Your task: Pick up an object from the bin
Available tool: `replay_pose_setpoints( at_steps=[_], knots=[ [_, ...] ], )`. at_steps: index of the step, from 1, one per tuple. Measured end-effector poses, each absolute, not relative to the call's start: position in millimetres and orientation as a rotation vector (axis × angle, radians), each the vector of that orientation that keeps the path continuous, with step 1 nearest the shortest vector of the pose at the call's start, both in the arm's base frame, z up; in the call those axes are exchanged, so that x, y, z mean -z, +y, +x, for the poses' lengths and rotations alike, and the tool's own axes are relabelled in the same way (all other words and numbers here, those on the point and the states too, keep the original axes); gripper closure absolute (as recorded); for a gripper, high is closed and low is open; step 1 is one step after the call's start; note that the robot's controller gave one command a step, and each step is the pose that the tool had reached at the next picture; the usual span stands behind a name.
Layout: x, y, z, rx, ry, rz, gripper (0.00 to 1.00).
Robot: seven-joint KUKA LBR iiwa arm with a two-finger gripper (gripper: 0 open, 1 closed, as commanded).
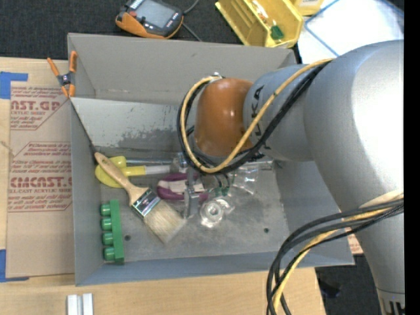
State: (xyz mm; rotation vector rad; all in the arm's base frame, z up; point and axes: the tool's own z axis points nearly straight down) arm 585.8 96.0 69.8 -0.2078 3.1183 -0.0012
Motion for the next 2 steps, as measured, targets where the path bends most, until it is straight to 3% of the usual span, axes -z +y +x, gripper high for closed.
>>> replay_pose_setpoints(
  at_steps=[1,2],
  knots=[
    [-71.8,97.7,589.5,-0.011,3.138,0.020,1.00],
    [-71.8,97.7,589.5,-0.011,3.138,0.020,1.00]
  ],
)
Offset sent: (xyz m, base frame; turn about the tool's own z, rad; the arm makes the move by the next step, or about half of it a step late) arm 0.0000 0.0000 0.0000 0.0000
